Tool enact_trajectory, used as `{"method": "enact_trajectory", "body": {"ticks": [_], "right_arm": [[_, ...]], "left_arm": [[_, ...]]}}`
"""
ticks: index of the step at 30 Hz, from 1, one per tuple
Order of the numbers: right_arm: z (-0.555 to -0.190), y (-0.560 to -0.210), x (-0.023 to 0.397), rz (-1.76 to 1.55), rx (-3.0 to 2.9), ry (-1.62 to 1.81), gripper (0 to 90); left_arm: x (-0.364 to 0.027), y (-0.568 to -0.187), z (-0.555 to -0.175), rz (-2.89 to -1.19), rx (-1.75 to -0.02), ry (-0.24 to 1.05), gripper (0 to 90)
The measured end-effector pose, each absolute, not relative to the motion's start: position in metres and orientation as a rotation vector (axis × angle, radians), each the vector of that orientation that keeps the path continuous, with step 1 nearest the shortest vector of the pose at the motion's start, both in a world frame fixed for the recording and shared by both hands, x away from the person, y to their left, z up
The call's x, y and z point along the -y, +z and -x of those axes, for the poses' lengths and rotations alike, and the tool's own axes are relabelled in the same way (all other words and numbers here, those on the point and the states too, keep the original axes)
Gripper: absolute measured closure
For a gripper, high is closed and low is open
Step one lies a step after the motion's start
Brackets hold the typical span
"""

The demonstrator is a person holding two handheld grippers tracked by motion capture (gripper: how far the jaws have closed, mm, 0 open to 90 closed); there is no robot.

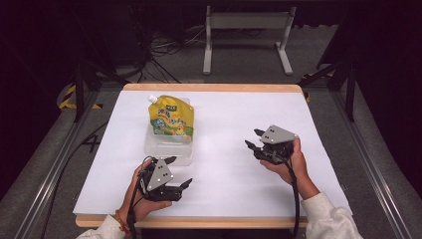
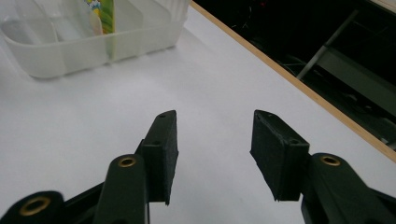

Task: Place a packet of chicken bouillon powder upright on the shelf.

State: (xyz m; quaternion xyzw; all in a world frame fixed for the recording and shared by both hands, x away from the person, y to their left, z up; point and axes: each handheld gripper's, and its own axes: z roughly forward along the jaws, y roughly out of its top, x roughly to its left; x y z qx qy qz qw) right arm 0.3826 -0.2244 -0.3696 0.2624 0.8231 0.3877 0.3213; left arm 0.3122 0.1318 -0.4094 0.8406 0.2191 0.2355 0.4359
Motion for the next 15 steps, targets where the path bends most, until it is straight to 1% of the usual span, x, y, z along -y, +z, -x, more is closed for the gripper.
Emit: {"method": "enact_trajectory", "body": {"ticks": [7, 12, 15], "right_arm": [[-0.372, -0.375, 0.243, -0.716, -2.155, 0.995, 48.8], [-0.363, -0.381, 0.256, -0.735, -2.151, 0.968, 45.7], [-0.355, -0.386, 0.265, -0.744, -2.143, 0.967, 44.0]], "left_arm": [[-0.129, -0.417, -0.312, -2.129, -0.543, 0.553, 17.8], [-0.127, -0.422, -0.311, -2.153, -0.525, 0.578, 17.8], [-0.129, -0.424, -0.312, -2.149, -0.536, 0.568, 17.8]]}}
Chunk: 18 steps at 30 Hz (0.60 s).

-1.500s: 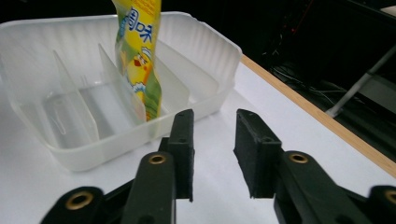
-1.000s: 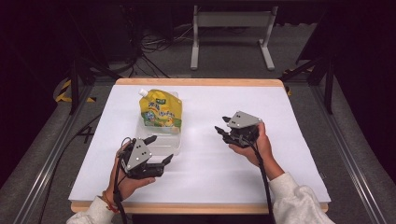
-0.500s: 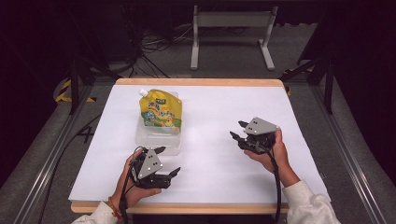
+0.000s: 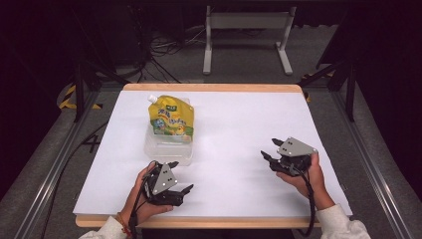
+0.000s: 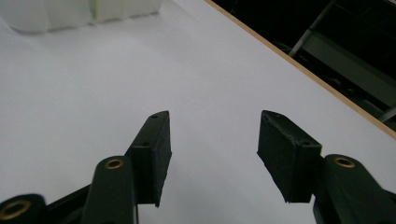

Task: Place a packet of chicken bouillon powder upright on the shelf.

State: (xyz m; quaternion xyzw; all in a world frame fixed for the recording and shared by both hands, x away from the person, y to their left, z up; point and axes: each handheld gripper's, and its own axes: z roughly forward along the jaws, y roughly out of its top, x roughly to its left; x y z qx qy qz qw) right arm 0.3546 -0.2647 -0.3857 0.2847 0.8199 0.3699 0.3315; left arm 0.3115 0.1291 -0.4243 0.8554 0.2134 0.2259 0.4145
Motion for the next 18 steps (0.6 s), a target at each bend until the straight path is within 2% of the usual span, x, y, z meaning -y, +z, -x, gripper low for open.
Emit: {"method": "enact_trajectory", "body": {"ticks": [18], "right_arm": [[-0.315, -0.421, 0.32, -0.843, -2.161, 0.904, 25.3]], "left_arm": [[-0.138, -0.435, -0.315, -2.175, -0.551, 0.547, 17.3]]}}
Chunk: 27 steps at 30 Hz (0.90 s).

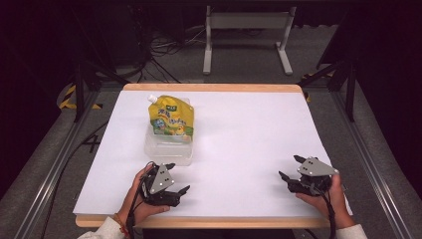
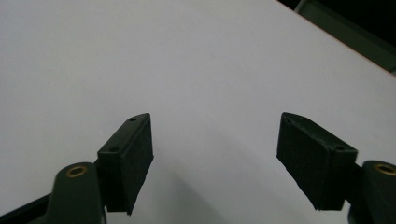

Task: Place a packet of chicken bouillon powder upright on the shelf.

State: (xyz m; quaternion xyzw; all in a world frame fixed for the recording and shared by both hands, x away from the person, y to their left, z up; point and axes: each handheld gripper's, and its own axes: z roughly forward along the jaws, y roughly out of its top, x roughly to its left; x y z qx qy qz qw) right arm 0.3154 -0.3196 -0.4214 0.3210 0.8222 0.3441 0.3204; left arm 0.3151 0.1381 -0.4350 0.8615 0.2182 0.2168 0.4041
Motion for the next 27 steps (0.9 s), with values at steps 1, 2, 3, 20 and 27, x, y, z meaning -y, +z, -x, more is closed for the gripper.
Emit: {"method": "enact_trajectory", "body": {"ticks": [1, 2, 3, 20, 27], "right_arm": [[-0.314, -0.423, 0.322, -0.853, -2.158, 0.904, 24.4], [-0.312, -0.426, 0.324, -0.87, -2.147, 0.905, 23.9], [-0.309, -0.428, 0.327, -0.887, -2.139, 0.908, 23.4], [-0.293, -0.437, 0.346, -0.971, -2.118, 0.932, 19.9], [-0.292, -0.436, 0.345, -0.961, -2.112, 0.935, 19.3]], "left_arm": [[-0.138, -0.435, -0.315, -2.176, -0.551, 0.544, 17.3], [-0.139, -0.436, -0.316, -2.176, -0.551, 0.54, 17.3], [-0.139, -0.436, -0.317, -2.174, -0.548, 0.534, 17.3], [-0.136, -0.441, -0.321, -2.195, -0.541, 0.488, 16.2], [-0.134, -0.441, -0.322, -2.201, -0.532, 0.485, 16.1]]}}
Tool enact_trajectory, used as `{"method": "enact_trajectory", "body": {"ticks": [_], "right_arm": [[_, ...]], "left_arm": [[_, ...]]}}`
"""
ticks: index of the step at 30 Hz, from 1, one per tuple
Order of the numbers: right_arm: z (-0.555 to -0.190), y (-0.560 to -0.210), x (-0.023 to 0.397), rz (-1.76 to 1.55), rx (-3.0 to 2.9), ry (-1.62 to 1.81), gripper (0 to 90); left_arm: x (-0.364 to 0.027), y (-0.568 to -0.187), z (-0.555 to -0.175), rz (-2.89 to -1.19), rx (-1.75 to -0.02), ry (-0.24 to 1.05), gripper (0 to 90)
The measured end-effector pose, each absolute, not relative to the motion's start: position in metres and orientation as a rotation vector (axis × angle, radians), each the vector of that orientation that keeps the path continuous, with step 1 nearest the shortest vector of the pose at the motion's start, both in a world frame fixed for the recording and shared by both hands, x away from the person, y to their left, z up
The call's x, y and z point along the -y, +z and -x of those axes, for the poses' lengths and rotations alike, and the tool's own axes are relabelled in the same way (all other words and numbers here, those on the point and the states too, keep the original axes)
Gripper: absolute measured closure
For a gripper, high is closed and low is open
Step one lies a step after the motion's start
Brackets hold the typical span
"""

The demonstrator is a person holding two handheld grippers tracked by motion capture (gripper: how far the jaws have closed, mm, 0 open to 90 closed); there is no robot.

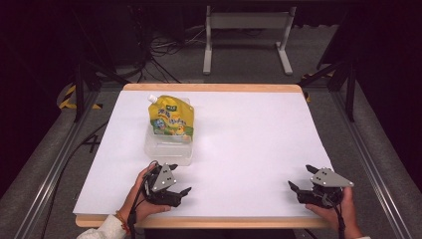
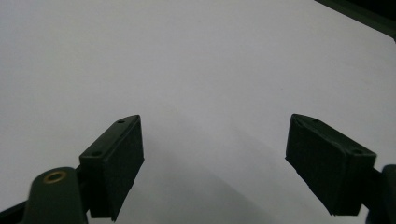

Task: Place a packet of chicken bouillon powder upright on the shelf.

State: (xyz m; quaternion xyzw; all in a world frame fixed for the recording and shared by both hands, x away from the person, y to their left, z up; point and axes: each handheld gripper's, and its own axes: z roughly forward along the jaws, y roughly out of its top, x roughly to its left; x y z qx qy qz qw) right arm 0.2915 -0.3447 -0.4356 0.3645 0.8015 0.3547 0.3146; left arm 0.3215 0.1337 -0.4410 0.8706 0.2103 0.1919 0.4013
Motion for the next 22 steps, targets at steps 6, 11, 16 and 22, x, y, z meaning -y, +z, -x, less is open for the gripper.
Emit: {"method": "enact_trajectory", "body": {"ticks": [6, 11, 16, 22], "right_arm": [[-0.2909, -0.4351, 0.3459, -0.962, -2.104, 0.942, 18.9], [-0.2897, -0.4341, 0.346, -0.959, -2.097, 0.944, 18.3], [-0.2894, -0.4346, 0.3456, -0.957, -2.095, 0.941, 18.1], [-0.2894, -0.4341, 0.3463, -0.958, -2.09, 0.944, 16.9]], "left_arm": [[-0.132, -0.4406, -0.3215, -2.199, -0.528, 0.481, 16.1], [-0.1318, -0.4401, -0.3225, -2.203, -0.525, 0.482, 16.1], [-0.1311, -0.4403, -0.3229, -2.205, -0.527, 0.475, 16.1], [-0.1298, -0.4396, -0.3227, -2.205, -0.526, 0.476, 15.9]]}}
